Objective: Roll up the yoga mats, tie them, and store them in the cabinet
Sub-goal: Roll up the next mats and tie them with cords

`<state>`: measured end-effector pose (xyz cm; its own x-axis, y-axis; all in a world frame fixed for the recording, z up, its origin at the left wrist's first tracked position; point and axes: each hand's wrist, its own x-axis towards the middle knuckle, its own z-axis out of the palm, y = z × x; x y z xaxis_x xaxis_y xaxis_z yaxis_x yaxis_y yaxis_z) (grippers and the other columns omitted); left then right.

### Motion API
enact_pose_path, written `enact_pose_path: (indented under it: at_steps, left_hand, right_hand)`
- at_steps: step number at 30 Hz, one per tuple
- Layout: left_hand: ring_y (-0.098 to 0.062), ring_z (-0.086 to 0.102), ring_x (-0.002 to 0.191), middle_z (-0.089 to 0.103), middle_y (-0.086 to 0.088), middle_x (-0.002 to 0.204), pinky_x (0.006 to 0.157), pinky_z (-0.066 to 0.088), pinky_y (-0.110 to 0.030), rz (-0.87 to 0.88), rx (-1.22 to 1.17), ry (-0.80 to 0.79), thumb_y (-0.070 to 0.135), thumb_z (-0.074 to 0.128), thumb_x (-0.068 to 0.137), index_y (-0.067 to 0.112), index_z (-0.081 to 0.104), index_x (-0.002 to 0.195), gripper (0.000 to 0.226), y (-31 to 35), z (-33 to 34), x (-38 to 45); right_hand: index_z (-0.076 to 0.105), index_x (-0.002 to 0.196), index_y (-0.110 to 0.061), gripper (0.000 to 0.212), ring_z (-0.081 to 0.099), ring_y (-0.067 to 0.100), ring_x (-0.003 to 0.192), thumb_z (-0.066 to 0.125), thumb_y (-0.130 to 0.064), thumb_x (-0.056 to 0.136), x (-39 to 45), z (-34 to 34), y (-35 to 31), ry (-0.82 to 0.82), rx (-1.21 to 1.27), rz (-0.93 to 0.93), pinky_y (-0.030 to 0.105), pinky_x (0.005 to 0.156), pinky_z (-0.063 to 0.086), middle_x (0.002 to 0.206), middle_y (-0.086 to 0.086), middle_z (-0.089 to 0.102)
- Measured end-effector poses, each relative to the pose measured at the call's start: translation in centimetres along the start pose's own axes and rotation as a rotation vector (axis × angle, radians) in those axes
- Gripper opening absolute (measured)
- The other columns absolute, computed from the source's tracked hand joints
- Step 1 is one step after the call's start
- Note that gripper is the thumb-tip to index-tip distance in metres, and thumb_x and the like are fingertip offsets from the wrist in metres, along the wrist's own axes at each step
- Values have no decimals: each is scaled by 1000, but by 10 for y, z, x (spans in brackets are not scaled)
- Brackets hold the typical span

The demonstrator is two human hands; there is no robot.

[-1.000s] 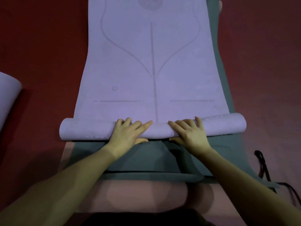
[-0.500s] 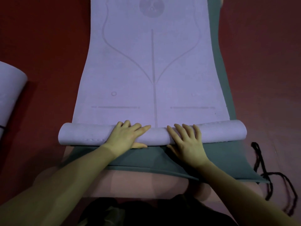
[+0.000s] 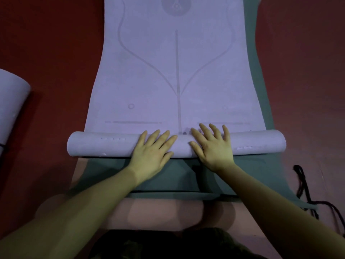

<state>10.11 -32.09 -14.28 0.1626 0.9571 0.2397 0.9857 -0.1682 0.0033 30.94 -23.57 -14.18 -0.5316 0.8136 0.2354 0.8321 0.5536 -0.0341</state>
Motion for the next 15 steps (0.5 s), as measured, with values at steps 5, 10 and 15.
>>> enact_pose_path:
  at_steps: [5,10,15]
  left_hand:
    - [-27,61,113,64,-4,124,96,43,-51,-28,-50,-139,44,33,90,20,62,125,52,-16,0,33]
    - [-27,56,120,55,0,136,102,37,-49,-32,-102,-233,48,26,91,24,56,132,56,-28,-1,50]
    - [-31,53,122,55,-8,135,106,28,-52,-81,-51,-39,41,39,91,13,57,130,51,-16,-5,33]
  right_hand:
    - [55,135,-19,46,43,37,124,43,-38,95,-19,5,-13,142,21,-18,54,106,29,135,12,55]
    - [50,139,-21,46,42,34,132,40,-39,98,-13,8,-7,85,-4,-59,53,109,25,142,5,50]
    - [57,133,-21,51,49,35,126,35,-46,95,33,4,-3,-41,91,20,52,108,22,135,6,57]
